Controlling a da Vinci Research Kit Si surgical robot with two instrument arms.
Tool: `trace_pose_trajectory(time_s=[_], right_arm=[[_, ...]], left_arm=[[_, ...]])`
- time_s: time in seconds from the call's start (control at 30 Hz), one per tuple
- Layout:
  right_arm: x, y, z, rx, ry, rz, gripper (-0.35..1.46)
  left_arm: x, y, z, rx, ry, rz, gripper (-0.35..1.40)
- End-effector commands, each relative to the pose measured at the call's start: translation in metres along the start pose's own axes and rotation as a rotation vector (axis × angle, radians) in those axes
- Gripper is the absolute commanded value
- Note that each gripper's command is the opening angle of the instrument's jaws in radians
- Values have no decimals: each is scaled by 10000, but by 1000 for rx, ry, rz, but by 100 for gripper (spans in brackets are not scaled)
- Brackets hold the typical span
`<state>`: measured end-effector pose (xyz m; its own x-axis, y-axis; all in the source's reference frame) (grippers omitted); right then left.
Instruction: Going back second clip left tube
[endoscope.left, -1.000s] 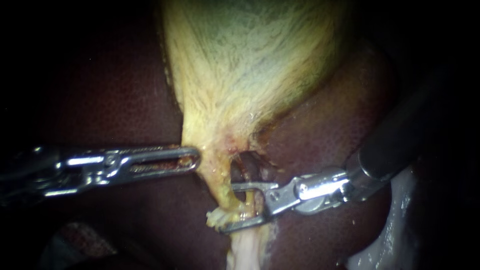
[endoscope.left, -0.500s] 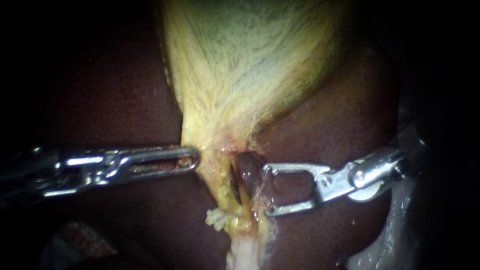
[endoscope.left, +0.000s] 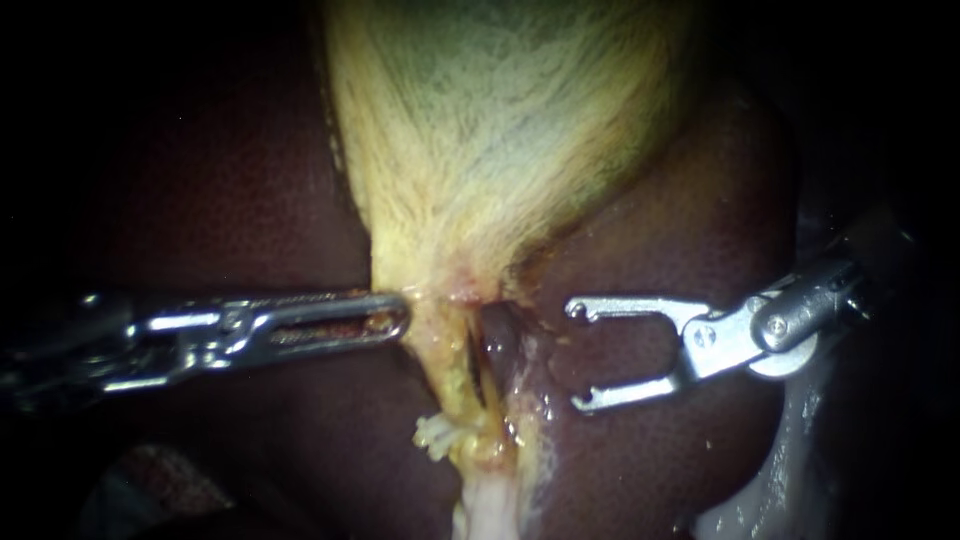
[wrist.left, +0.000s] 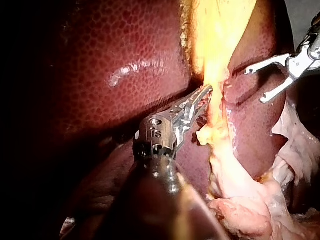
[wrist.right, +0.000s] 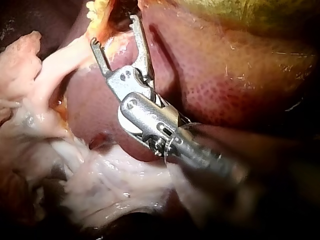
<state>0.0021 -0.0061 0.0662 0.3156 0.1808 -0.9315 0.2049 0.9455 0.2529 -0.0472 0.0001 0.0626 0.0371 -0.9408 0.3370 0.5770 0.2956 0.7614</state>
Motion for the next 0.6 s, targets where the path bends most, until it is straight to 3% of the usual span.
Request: trace_pose_trajectory(time_s=[0.03, 0.23, 0.6], right_arm=[[0, 0, -1, 0, 1, 0, 60], [-1, -1, -5, 2, 1, -1, 60], [0, -1, -7, 2, 2, 0, 60]], left_arm=[[2, 0, 5, 0, 6, 1, -35], [4, -2, 29, 6, 12, 4, -35], [4, -3, 33, 6, 12, 4, -35]])
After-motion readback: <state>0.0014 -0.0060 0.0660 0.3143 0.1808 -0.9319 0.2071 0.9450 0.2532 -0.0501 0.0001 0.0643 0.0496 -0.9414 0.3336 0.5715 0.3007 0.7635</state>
